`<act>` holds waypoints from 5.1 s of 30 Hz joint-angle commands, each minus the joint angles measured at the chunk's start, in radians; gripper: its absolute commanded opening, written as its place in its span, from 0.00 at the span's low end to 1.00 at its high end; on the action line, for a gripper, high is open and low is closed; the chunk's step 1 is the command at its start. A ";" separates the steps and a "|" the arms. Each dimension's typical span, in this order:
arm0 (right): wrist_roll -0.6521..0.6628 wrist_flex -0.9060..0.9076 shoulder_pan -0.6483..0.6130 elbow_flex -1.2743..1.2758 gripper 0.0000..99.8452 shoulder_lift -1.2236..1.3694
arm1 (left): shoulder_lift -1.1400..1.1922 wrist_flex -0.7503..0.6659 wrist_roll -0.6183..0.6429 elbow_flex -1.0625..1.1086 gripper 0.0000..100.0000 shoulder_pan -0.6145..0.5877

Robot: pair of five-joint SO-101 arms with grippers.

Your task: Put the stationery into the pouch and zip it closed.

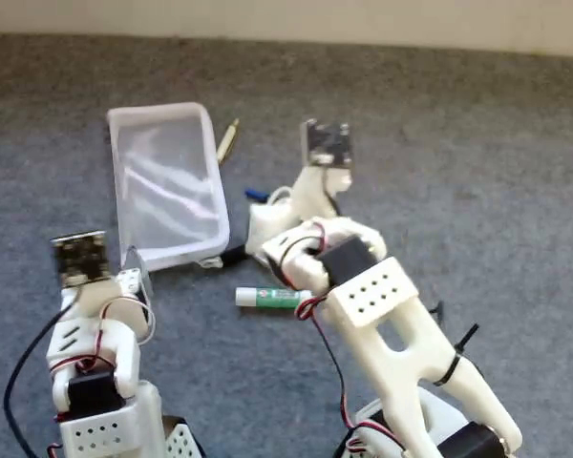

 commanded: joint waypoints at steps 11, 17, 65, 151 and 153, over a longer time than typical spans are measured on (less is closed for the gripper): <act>0.344 -0.013 -0.153 -0.150 0.22 0.381 | -0.015 0.117 0.100 -0.114 0.31 -0.137; 0.589 -0.013 -0.153 -0.225 0.22 0.492 | -0.015 0.117 0.100 -0.113 0.31 -0.137; 0.956 0.240 -0.147 -0.608 0.00 0.682 | -0.015 0.121 0.098 -0.108 0.33 -0.131; 0.713 -0.033 -0.160 0.122 0.00 -0.343 | -0.015 -0.068 -0.003 -0.065 0.30 0.058; 0.713 -0.027 -0.163 0.122 0.00 -0.343 | -0.015 -0.077 -0.003 -0.064 0.30 0.058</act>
